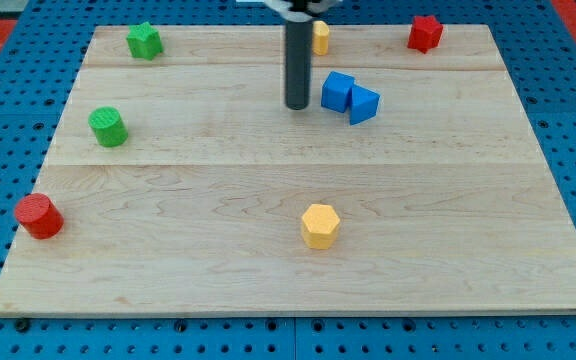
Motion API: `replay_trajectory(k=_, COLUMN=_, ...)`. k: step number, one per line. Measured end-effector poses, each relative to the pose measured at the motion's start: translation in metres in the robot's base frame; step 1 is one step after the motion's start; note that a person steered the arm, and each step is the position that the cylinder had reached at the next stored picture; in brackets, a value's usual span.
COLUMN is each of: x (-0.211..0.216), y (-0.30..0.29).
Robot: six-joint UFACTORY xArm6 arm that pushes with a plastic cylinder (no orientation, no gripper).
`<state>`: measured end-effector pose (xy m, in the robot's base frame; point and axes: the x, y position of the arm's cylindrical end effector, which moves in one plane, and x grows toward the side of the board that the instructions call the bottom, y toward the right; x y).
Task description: Push the blue triangle parallel to the yellow hexagon
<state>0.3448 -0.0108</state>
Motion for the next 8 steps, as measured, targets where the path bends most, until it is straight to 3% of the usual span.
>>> replay_trajectory(k=2, x=-0.018, y=-0.008)
replay_trajectory(k=3, x=-0.028, y=0.045)
replay_trajectory(k=4, x=-0.027, y=0.133)
replay_trajectory(k=5, x=-0.014, y=0.159)
replay_trajectory(k=6, x=-0.003, y=0.144)
replay_trajectory(k=7, x=0.038, y=0.157)
replay_trajectory(k=8, x=0.048, y=0.17)
